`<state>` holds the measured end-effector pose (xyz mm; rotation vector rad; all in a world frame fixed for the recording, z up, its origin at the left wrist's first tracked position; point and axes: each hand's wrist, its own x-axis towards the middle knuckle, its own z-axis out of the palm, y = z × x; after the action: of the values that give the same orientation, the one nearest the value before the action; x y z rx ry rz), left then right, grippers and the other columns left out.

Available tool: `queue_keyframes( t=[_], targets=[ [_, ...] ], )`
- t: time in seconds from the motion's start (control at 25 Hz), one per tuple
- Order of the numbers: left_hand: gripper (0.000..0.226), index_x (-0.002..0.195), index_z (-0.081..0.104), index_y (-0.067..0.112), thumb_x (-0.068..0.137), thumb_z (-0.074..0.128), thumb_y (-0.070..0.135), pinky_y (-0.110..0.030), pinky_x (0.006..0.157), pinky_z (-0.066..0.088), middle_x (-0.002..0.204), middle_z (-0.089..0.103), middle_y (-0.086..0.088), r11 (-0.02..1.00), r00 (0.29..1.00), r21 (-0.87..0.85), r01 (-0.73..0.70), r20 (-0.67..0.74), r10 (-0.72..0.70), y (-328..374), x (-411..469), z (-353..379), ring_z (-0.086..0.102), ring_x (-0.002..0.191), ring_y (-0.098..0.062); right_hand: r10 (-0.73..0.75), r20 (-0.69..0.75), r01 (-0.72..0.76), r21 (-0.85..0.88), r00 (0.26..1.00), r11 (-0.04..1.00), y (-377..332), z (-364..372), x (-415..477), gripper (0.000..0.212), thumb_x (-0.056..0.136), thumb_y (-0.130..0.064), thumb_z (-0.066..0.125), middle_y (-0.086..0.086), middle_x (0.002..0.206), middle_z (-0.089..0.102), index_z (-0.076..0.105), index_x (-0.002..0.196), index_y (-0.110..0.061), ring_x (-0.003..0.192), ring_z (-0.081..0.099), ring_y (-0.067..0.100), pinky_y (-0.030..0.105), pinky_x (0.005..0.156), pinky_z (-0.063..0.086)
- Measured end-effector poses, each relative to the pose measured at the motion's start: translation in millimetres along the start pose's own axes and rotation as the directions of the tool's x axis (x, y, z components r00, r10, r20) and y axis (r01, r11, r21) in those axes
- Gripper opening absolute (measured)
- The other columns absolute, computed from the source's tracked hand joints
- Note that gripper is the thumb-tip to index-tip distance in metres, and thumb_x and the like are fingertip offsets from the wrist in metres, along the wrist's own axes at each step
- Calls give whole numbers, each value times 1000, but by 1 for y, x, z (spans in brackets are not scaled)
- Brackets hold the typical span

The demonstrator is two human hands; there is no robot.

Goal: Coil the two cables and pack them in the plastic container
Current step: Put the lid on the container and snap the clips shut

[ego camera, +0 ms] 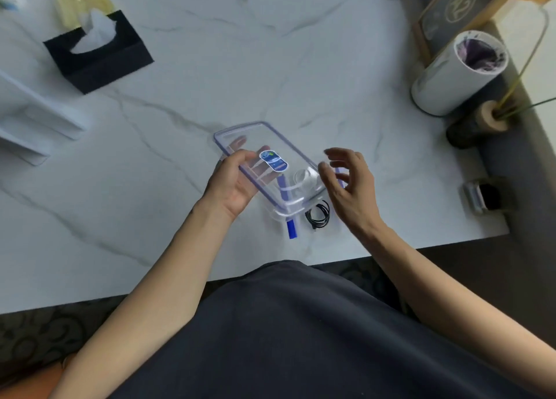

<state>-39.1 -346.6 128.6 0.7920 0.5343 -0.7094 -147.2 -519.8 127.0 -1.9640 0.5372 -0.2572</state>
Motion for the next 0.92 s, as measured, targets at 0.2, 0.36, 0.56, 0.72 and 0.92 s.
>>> queue_keyframes(
  t=[0.2,0.36,0.56,0.72,0.92],
  targets=[
    [27,106,60,17,89,55,-4,-35,73,61,94,75,-13,977,995,200,79,45,-89,-42,8,19,72,84,-24,317,218,-352,147,923,924,34,-22,6,30,97,-30,58,4,89,66,62,119,-9,72,62,16,32,67,54],
    [26,105,55,5,84,66,-6,-26,62,58,87,66,-11,926,981,378,-5,-179,79,-82,25,13,66,72,-19,360,148,-384,198,921,902,68,-32,-4,29,99,-25,56,1,76,57,59,120,-6,59,51,11,32,63,48],
    [26,112,56,5,90,64,17,-33,76,51,97,64,-4,555,925,831,-43,-176,335,-126,28,-10,59,80,-18,353,132,-361,41,926,932,89,-32,-15,32,100,-31,54,-5,81,59,53,126,-12,66,52,6,17,66,47],
    [23,82,40,11,94,57,22,-29,64,37,89,50,-17,291,888,957,-12,-124,442,-140,29,-16,42,67,-17,326,93,-322,-50,941,945,99,-27,-14,36,98,-31,57,3,111,63,55,127,-11,92,61,11,18,83,50],
    [43,133,46,-1,97,53,22,-44,101,45,130,52,-19,223,897,974,51,-143,418,-146,35,-13,54,117,-33,324,79,-309,-163,943,937,109,-25,-13,43,97,-32,57,12,126,53,56,131,-7,104,54,15,35,97,49]
  ],
)
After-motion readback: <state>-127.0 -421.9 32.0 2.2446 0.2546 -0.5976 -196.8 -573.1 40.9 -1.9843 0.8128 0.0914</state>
